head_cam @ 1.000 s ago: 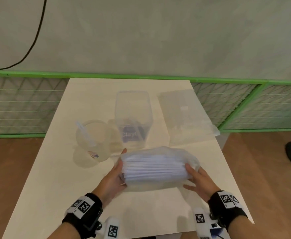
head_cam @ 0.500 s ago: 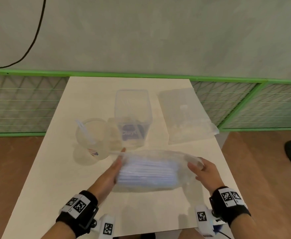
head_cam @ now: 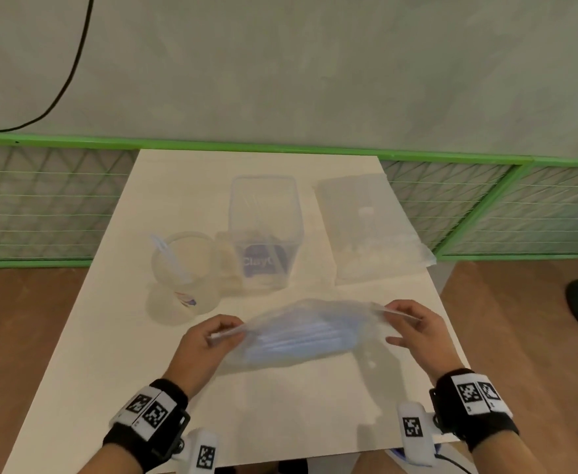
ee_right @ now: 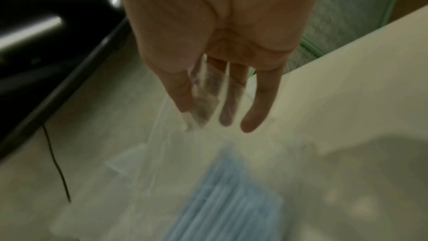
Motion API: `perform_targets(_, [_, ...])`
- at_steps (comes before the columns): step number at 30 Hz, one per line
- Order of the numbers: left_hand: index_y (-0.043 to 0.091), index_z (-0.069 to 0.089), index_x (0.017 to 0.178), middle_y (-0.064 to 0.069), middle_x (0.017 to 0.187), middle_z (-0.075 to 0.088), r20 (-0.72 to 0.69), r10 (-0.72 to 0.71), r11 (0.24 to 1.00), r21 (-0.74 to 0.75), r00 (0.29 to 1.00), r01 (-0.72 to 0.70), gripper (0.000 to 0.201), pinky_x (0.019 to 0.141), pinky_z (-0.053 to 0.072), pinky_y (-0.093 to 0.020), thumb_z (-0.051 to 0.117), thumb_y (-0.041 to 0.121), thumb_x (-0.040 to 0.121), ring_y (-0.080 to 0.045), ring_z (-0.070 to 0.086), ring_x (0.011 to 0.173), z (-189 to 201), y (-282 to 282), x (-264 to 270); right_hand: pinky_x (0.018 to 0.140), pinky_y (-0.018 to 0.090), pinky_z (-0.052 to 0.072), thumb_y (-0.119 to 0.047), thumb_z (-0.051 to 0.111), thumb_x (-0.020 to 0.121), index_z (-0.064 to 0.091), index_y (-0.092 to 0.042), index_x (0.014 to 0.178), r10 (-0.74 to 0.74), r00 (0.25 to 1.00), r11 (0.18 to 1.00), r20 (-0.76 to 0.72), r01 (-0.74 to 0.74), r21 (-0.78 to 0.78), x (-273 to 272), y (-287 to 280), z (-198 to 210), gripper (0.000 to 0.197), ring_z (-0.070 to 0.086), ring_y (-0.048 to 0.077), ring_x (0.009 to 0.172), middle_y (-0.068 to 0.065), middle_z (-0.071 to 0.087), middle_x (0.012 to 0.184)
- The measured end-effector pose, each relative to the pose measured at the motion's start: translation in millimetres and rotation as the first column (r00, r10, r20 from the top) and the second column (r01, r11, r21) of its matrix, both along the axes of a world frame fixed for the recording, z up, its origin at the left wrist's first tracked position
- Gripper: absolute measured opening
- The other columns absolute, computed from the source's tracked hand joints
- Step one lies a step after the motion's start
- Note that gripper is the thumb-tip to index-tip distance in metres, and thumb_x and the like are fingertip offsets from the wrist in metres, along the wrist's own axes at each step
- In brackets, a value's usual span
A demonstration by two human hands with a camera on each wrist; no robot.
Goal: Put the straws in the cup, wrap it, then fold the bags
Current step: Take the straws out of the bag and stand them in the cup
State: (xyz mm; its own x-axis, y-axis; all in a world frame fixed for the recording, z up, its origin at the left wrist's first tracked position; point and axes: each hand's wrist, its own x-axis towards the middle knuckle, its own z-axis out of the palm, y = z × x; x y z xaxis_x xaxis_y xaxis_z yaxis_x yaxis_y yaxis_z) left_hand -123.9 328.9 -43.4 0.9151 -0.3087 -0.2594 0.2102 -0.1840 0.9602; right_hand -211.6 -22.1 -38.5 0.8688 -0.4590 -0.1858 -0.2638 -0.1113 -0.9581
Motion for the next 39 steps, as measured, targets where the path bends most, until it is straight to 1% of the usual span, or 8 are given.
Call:
perform_targets(4, [0.032,0.07,0.092,0.013,0.094,0.07,-0.031,0.109,0.992,0.058,0.993,-0.108,0.01,0.077,0.045,-0.024,0.074,0.029,0.083,-0.011,0.062,0.089,-14.8,1.4,8.2,0.084,0.046,0.056,-0.022,0.075,0.086,0.071,-0.031,0.093,-0.013,0.999,0.981,-0.04,0.005,-0.192,3.6,-10.1,-25.0,0.012,0.064,0.021,0.101,-0.015,0.07,0.098])
perform_targets(9, [0.046,0.063,0.102,0.014,0.11,0.065,-0.168,0.03,0.992,0.128,0.985,-0.009,0.034,0.081,0.045,-0.024,0.055,0.063,0.075,-0.009,0.061,0.099,-22.4,-19.0,4.1,0.096,0.043,0.051,-0.049,0.083,0.061,0.061,-0.033,0.119,0.056,0.988,0.997,-0.143,-0.047,0.06,13.2,-1.6,-48.8,0.064,0.062,0.017,0.112,-0.002,0.067,0.121])
perform_targets(16, [0.038,0.056,0.124,0.006,0.12,0.057,-0.498,0.05,0.951,-0.242,0.866,-0.194,0.033,0.078,0.049,-0.037,0.04,0.049,0.098,-0.022,0.061,0.102,5.2,-33.0,6.0,0.09,0.042,0.053,-0.029,0.056,0.098,0.063,-0.03,0.124,0.006,0.984,0.93,-0.18,0.061,0.363,21.1,30.8,-33.9,0.027,0.064,0.021,0.107,-0.001,0.067,0.117])
perform_targets(21, [0.041,0.059,0.121,0.001,0.121,0.064,-0.524,0.015,0.963,-0.22,0.852,-0.153,0.03,0.082,0.051,-0.043,0.045,0.047,0.096,-0.026,0.062,0.11,0.8,-22.2,7.6,0.086,0.036,0.054,-0.039,0.054,0.098,0.068,-0.033,0.119,0.147,0.951,0.971,-0.271,-0.086,0.225,15.6,20.4,-28.8,0.026,0.068,0.021,0.101,0.001,0.071,0.114])
perform_targets(24, [0.04,0.064,0.116,0.008,0.119,0.064,-0.381,-0.008,0.995,-0.095,0.925,-0.03,0.024,0.087,0.046,-0.042,0.056,0.042,0.094,-0.019,0.057,0.115,0.6,-26.3,8.4,0.09,0.032,0.05,-0.039,0.067,0.089,0.075,-0.028,0.101,0.155,0.959,0.982,-0.237,-0.175,-0.067,12.0,12.1,-37.2,0.018,0.064,0.011,0.108,-0.011,0.072,0.112])
perform_targets(27, [0.039,0.069,0.105,0.014,0.122,0.06,-0.062,0.059,0.996,0.077,0.996,-0.054,0.018,0.089,0.041,-0.027,0.068,0.029,0.089,-0.005,0.055,0.111,-5.1,-19.5,11.2,0.075,0.027,0.049,-0.028,0.074,0.083,0.073,-0.021,0.101,0.002,0.998,1.0,-0.066,-0.001,0.013,8.4,3.4,-29.1,0.02,0.066,0.012,0.092,-0.006,0.075,0.1])
perform_targets(31, [0.035,0.077,0.083,0.015,0.096,0.074,0.118,0.037,0.989,0.135,0.992,-0.053,0.021,0.083,0.043,-0.012,0.075,0.014,0.081,0.004,0.064,0.093,7.6,-4.1,6.7,0.062,0.015,0.048,-0.005,0.069,0.088,0.074,-0.019,0.09,0.069,0.998,0.988,-0.01,-0.07,-0.137,11.9,-5.3,-14.3,0.014,0.064,0.019,0.074,-0.006,0.073,0.074])
perform_targets(39, [0.037,0.069,0.078,0.029,0.085,0.069,0.494,-0.026,0.952,0.277,0.869,-0.129,0.019,0.067,0.041,-0.003,0.079,0.021,0.073,0.011,0.063,0.082,45.8,23.4,1.7,0.073,0.009,0.047,-0.017,0.066,0.091,0.074,-0.03,0.093,0.17,0.981,0.889,0.093,-0.112,-0.445,5.7,-10.5,31.5,0.015,0.065,-0.001,0.089,-0.017,0.072,0.098])
